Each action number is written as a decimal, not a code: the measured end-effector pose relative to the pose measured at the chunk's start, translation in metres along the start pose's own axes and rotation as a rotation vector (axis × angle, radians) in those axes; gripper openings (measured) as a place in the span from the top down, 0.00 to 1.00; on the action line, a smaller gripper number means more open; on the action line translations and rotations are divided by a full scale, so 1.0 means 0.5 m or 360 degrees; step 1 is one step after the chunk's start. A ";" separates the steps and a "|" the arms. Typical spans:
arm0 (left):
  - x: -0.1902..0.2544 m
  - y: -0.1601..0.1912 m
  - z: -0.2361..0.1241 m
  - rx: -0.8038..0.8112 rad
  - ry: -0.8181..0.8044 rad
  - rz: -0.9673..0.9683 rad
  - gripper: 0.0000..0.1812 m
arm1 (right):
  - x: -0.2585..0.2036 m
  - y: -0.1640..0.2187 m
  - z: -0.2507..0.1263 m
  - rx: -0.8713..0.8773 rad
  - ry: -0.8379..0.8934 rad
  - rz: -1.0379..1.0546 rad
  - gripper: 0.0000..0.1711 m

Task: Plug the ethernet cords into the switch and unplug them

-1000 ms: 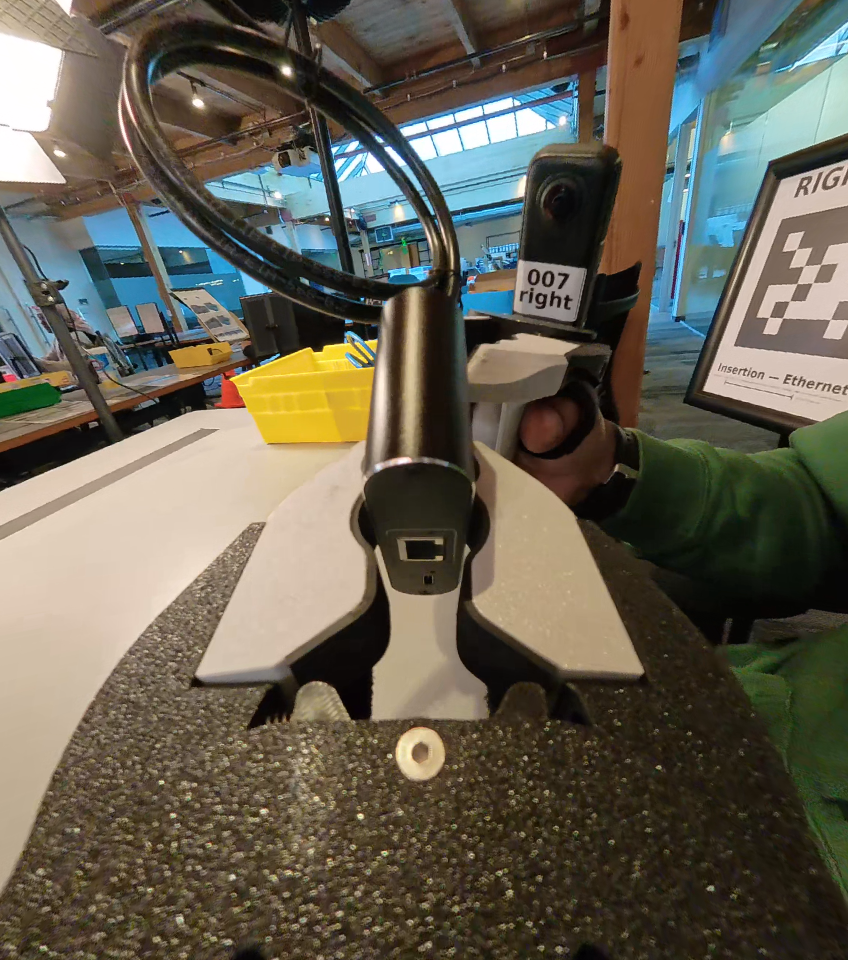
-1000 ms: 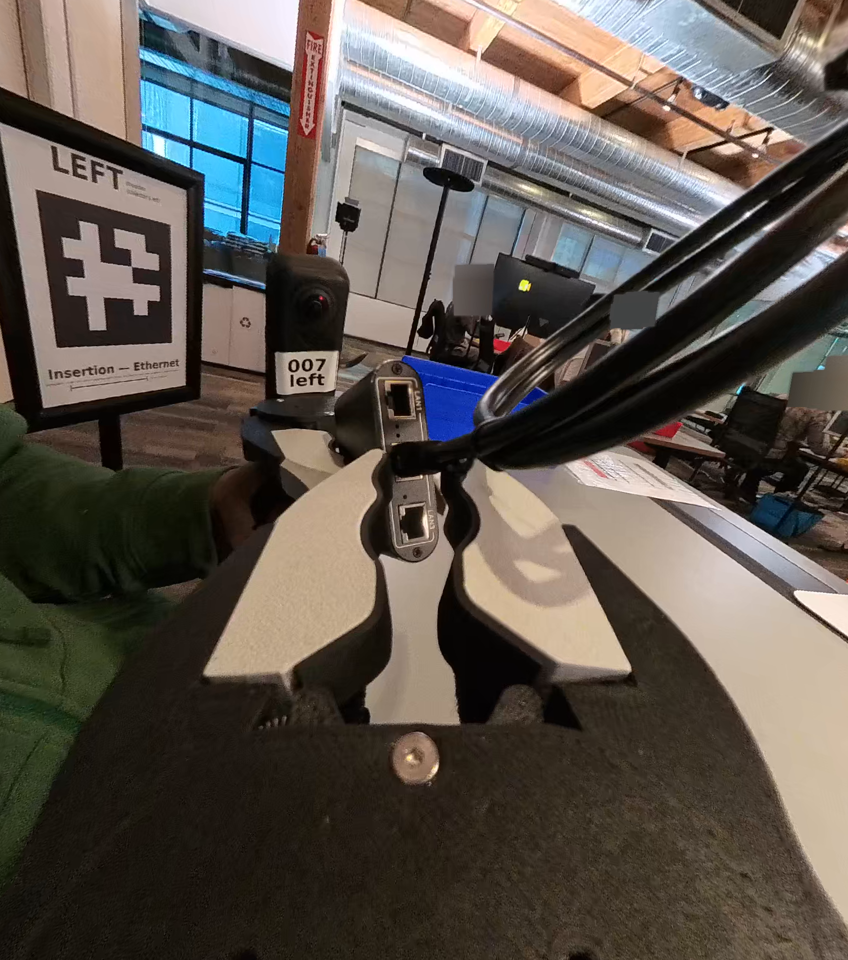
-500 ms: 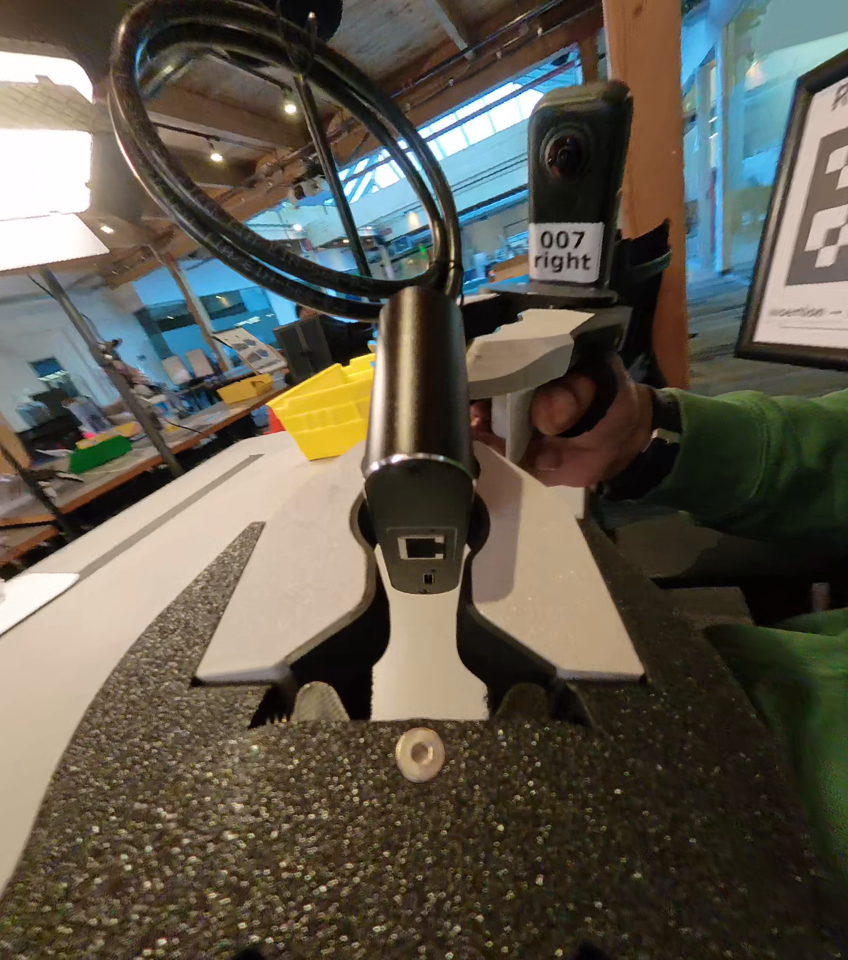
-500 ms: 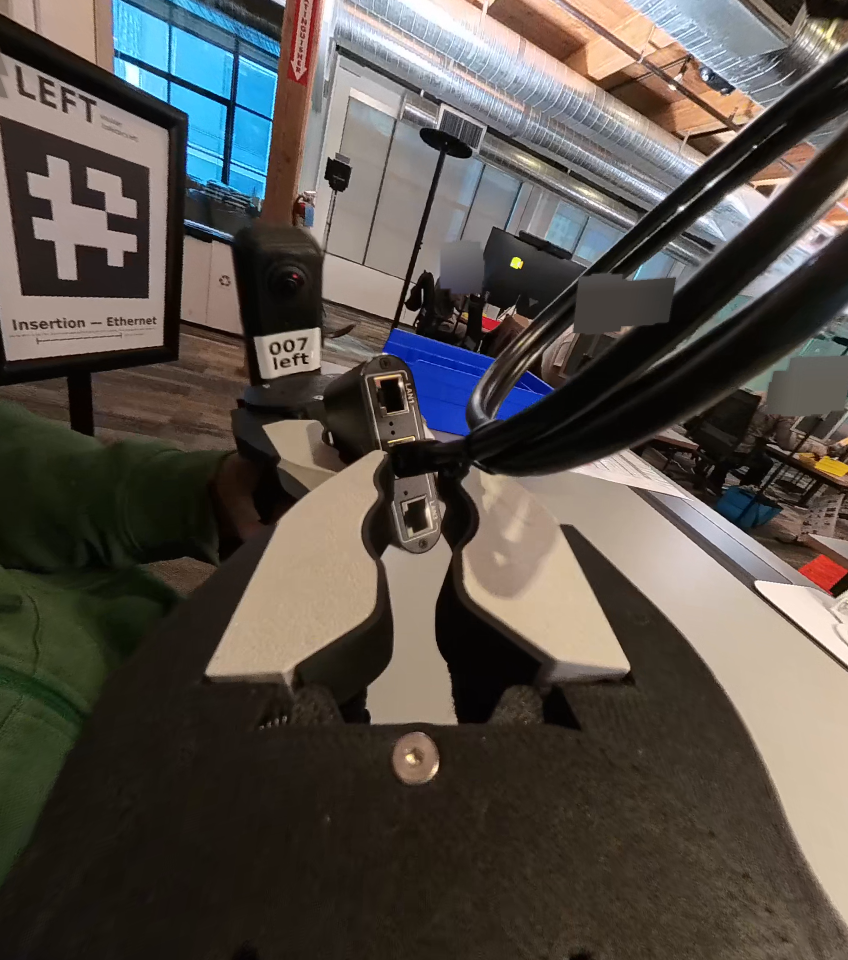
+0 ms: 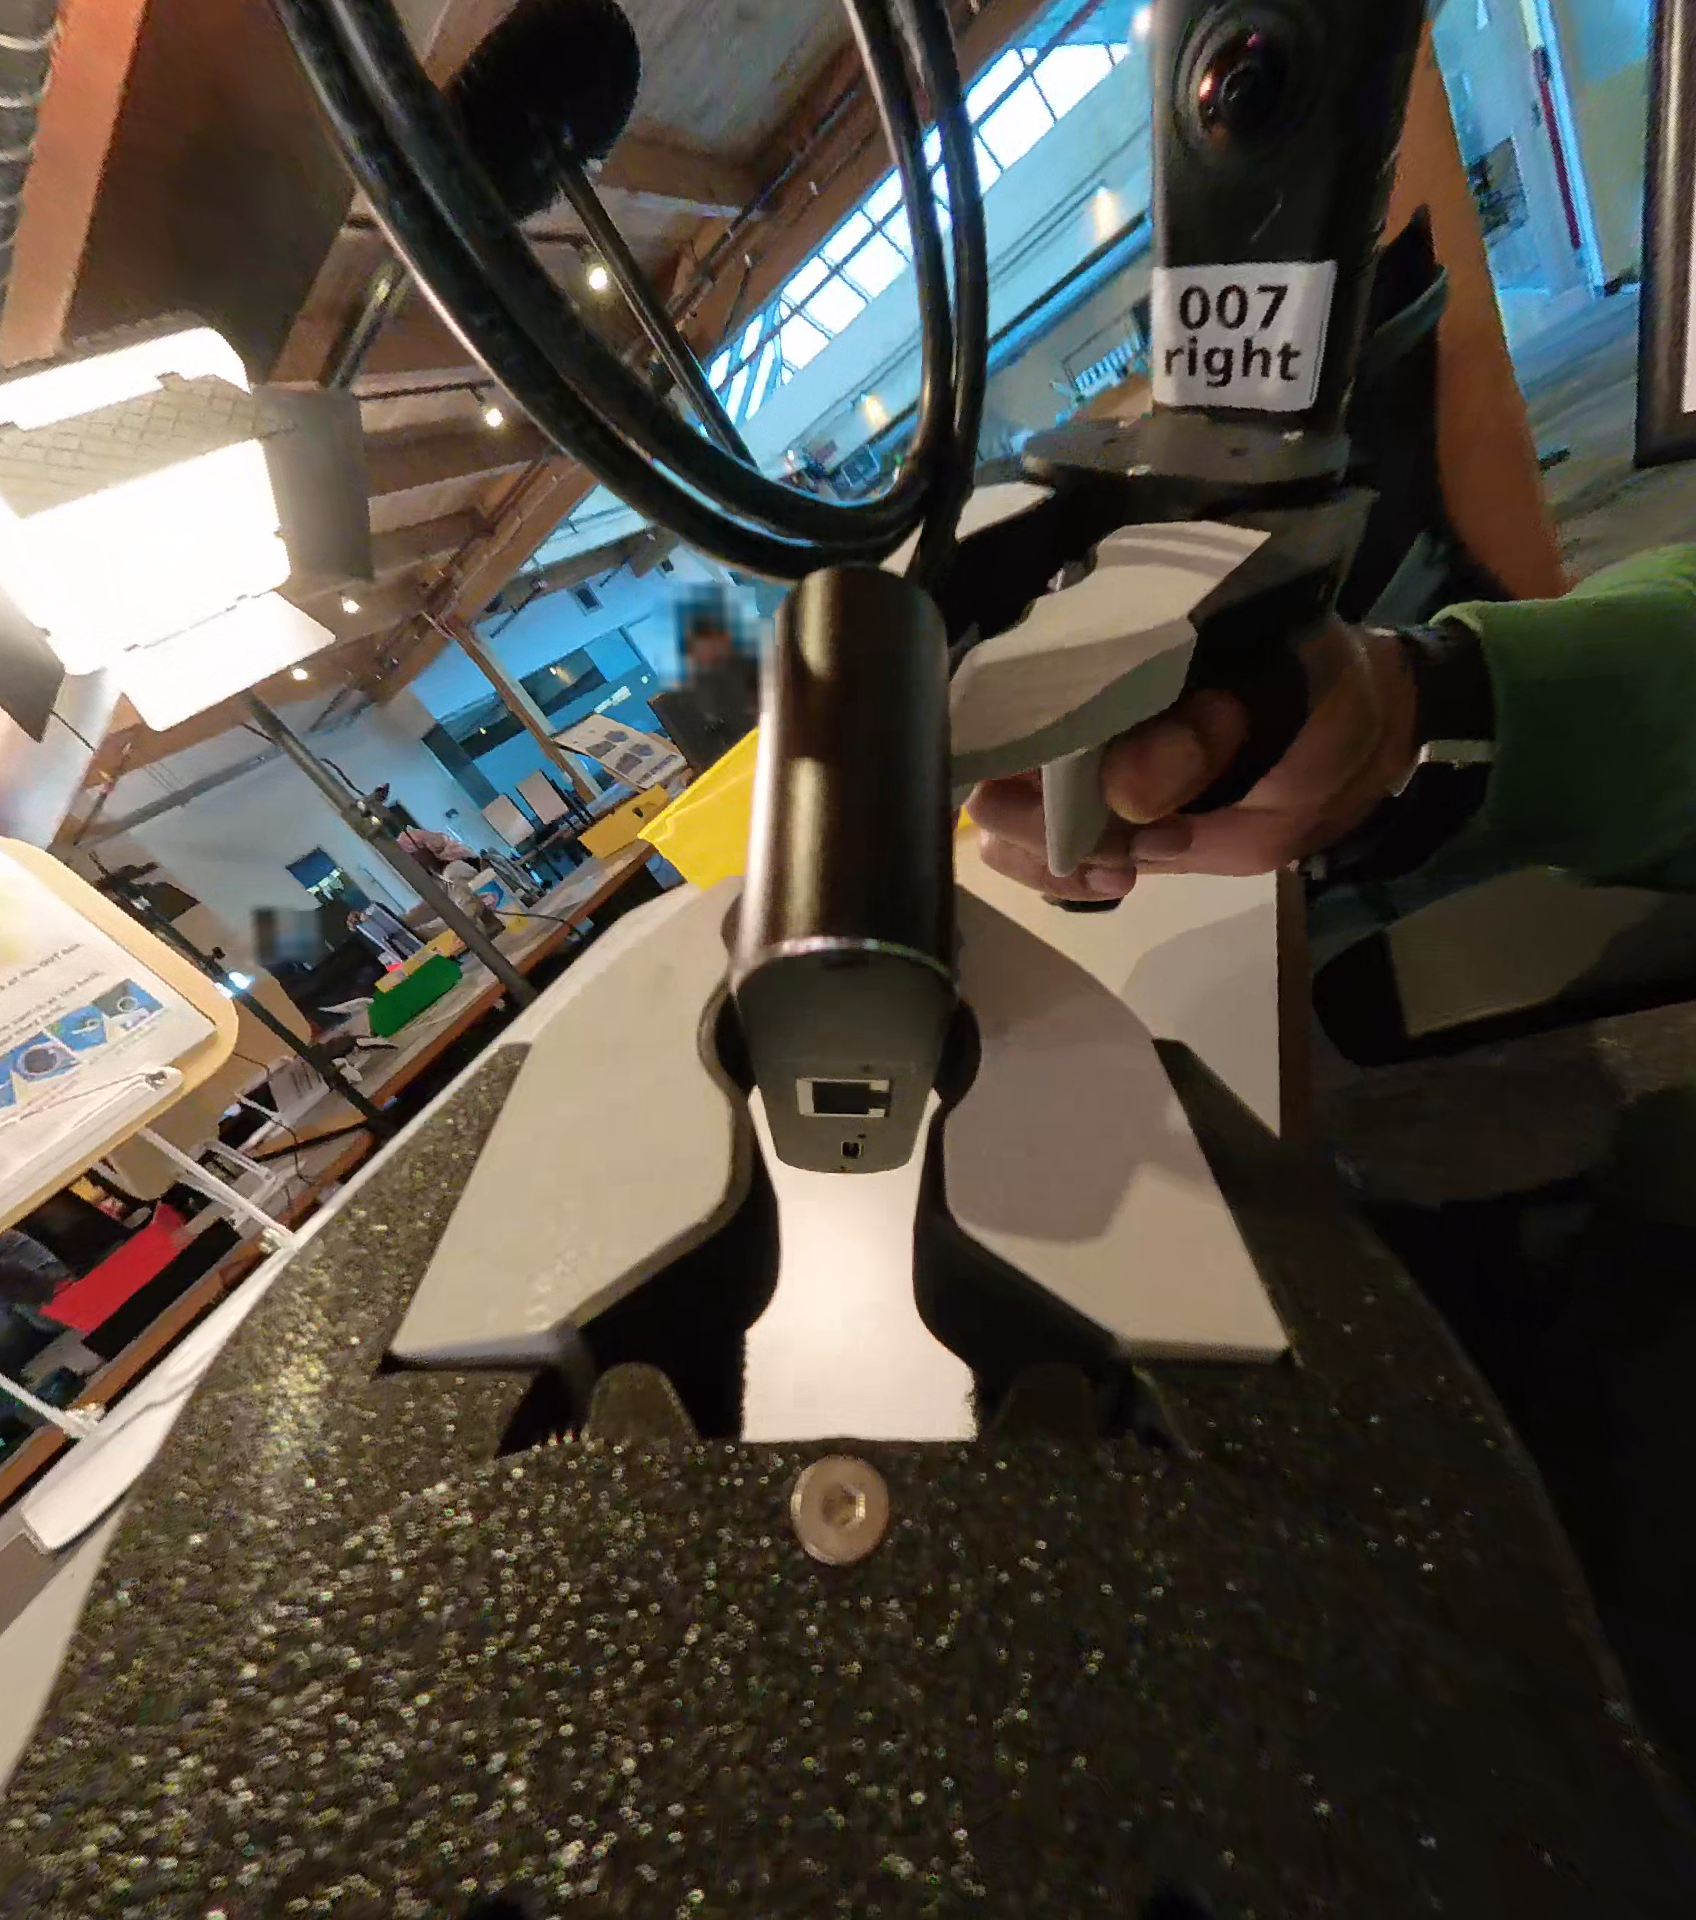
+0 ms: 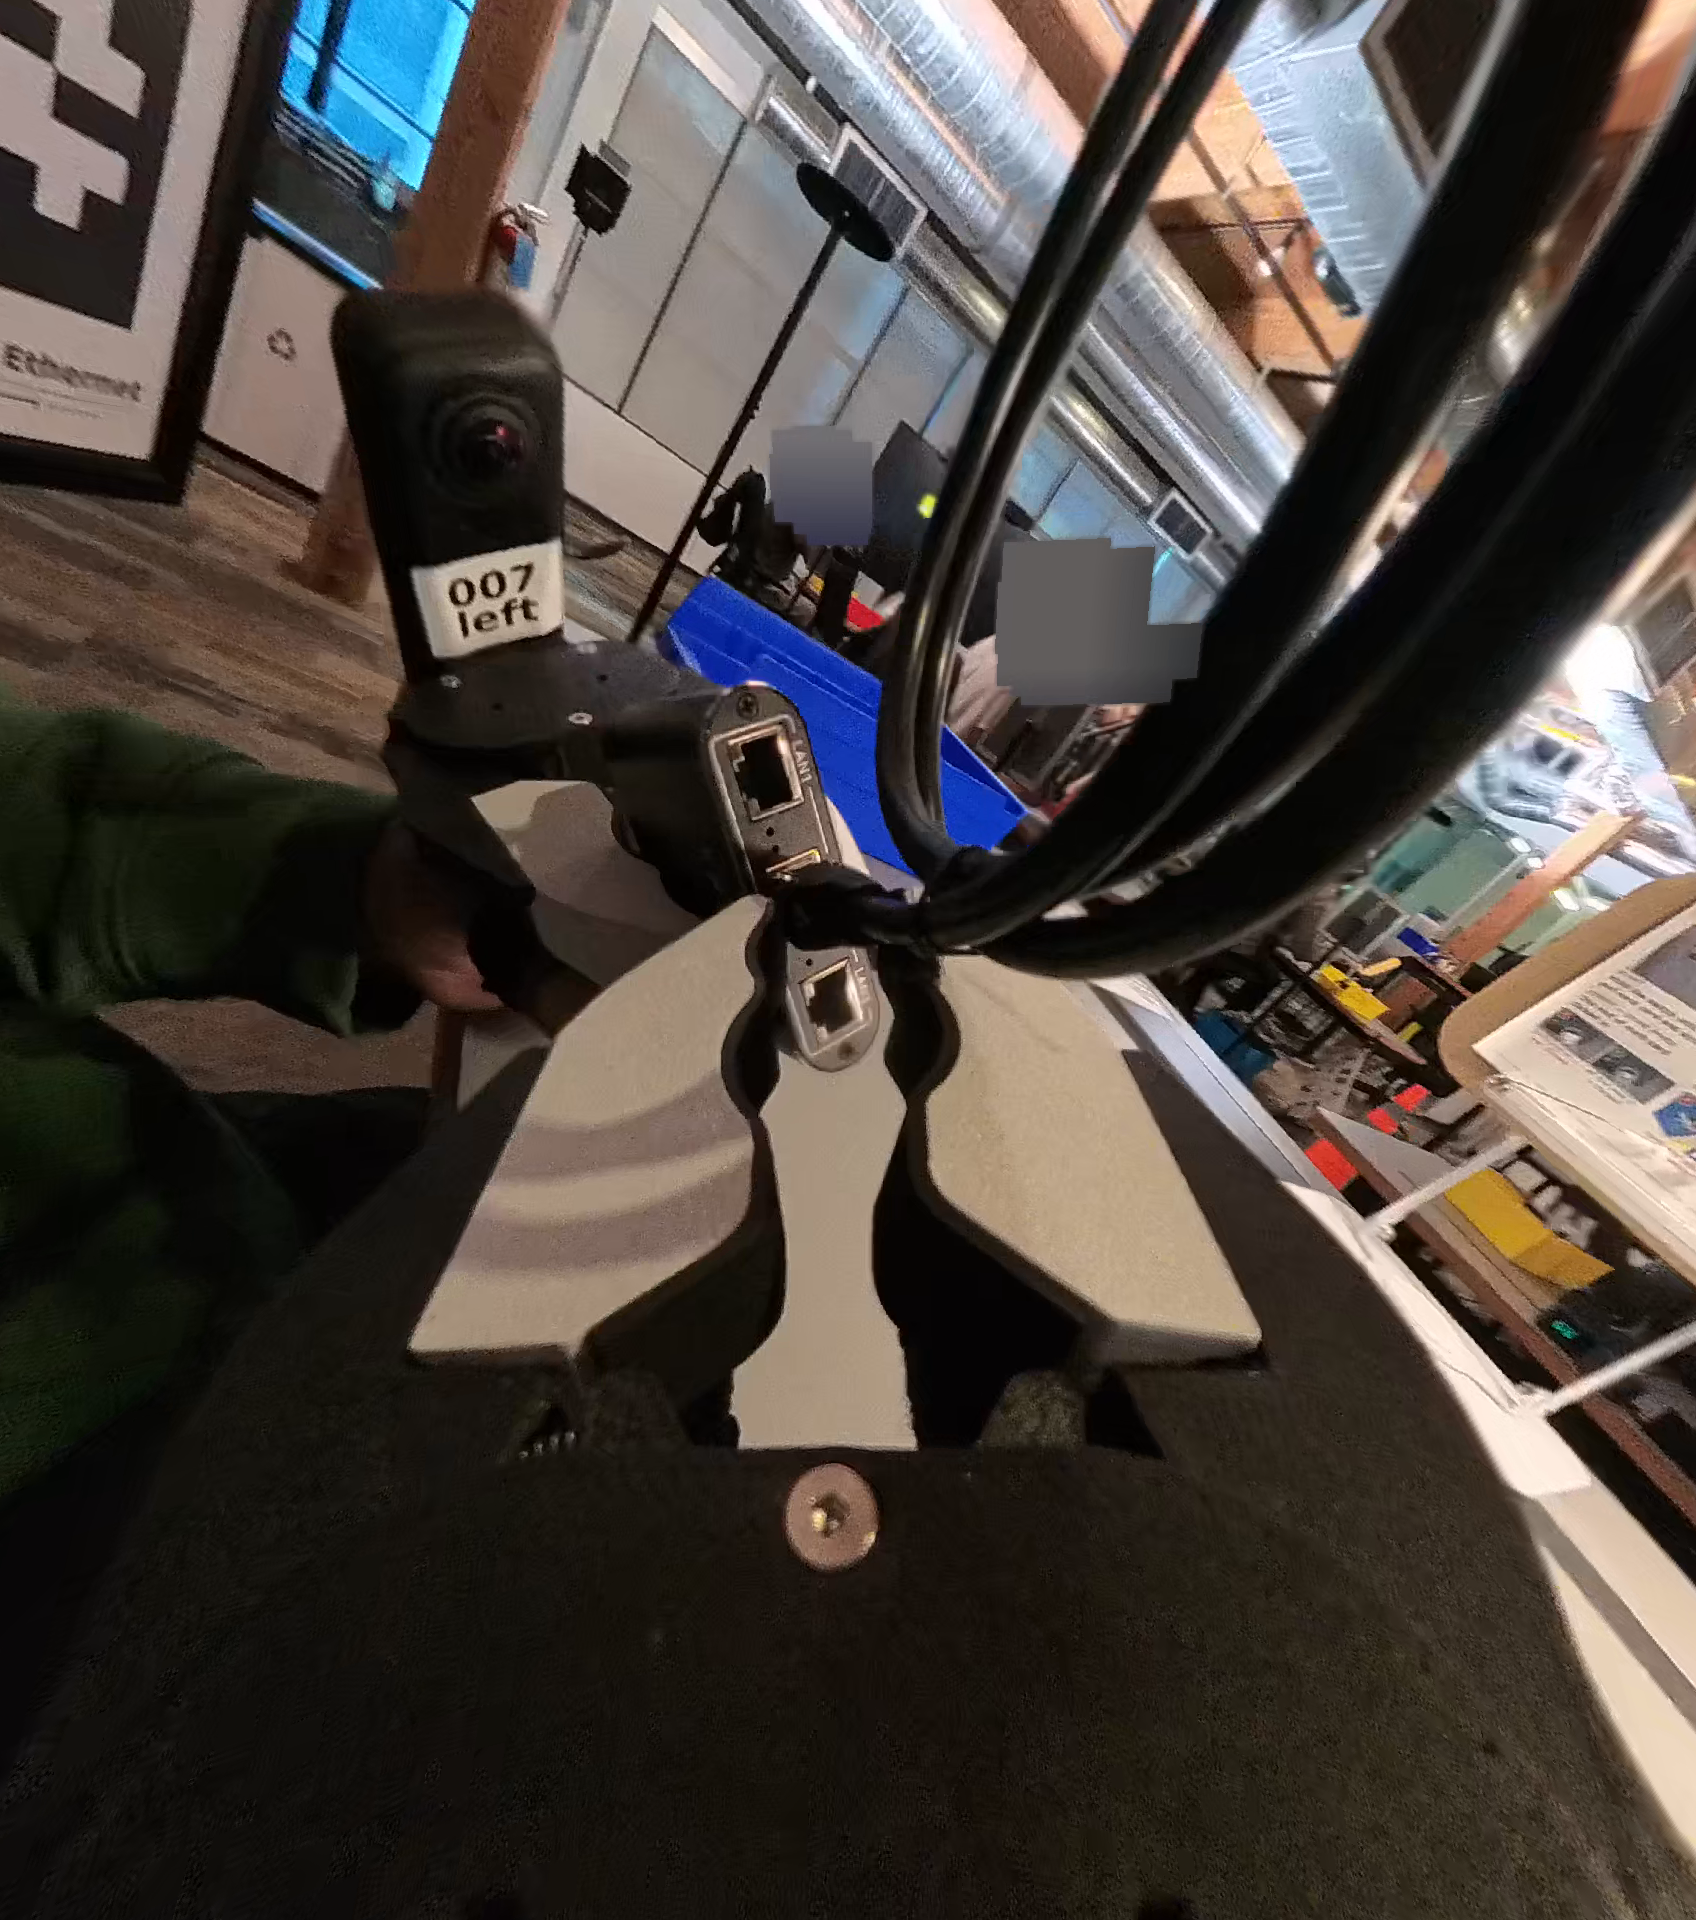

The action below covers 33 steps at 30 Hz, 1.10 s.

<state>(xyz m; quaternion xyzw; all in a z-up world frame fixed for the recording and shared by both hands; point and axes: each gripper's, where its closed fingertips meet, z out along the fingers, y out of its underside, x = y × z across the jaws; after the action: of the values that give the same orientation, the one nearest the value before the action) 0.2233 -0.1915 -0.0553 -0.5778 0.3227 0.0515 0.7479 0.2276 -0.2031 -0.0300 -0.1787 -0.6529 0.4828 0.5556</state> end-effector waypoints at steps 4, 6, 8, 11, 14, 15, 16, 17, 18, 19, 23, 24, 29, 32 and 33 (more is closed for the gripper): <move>0.002 0.012 0.006 -0.0057 0.0010 -0.0002 0.84 | 0.003 0.011 -0.006 -0.0023 0.0086 -0.0110 0.89; 0.003 0.016 0.007 -0.0077 0.0009 0.0004 0.84 | 0.003 0.014 -0.008 -0.0028 0.0115 -0.0140 0.89; 0.004 0.021 0.010 -0.0101 0.0009 0.0007 0.84 | 0.004 0.019 -0.010 -0.0024 0.0114 -0.0133 0.89; 0.008 0.025 0.014 -0.0120 0.0028 0.0006 0.84 | 0.003 0.023 -0.015 -0.0016 0.0106 -0.0126 0.89; 0.014 0.029 0.017 -0.0137 0.0062 0.0005 0.84 | 0.000 0.027 -0.020 -0.0014 0.0054 -0.0085 0.89; 0.016 0.030 0.018 -0.0139 0.0067 0.0008 0.84 | -0.001 0.028 -0.023 -0.0011 0.0029 -0.0070 0.89; 0.017 0.033 0.019 -0.0157 0.0070 0.0014 0.84 | -0.002 0.032 -0.025 -0.0024 0.0012 -0.0068 0.90; 0.018 0.034 0.021 -0.0165 0.0070 0.0021 0.84 | -0.002 0.034 -0.026 -0.0031 -0.0006 -0.0061 0.90; 0.017 0.036 0.022 -0.0179 0.0065 0.0025 0.84 | -0.001 0.035 -0.028 -0.0038 -0.0013 -0.0058 0.90; 0.018 0.037 0.022 -0.0184 0.0067 0.0036 0.84 | -0.002 0.036 -0.028 -0.0040 -0.0027 -0.0048 0.90; 0.034 0.035 0.022 -0.0166 0.0167 0.0014 0.84 | -0.015 0.036 -0.036 -0.0026 -0.0216 0.0025 0.91; 0.036 0.035 0.022 -0.0162 0.0189 0.0004 0.84 | -0.017 0.036 -0.037 -0.0022 -0.0257 0.0047 0.91; 0.034 0.032 -0.001 -0.0113 0.0243 -0.0046 0.83 | 0.108 0.007 -0.101 0.0272 0.0029 0.0425 0.93; -0.019 0.037 -0.010 -0.0099 0.0050 -0.0213 0.84 | 0.143 0.040 -0.145 0.0039 0.0046 0.0338 0.93; -0.030 0.041 -0.011 -0.0106 0.0023 -0.0249 0.84 | 0.147 0.053 -0.148 -0.0045 0.0064 0.0345 0.93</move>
<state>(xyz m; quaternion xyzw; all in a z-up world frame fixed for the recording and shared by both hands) 0.2002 -0.1852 -0.0648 -0.6262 0.2800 -0.0004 0.7276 0.2625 -0.1024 -0.0176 -0.2657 -0.6252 0.5272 0.5104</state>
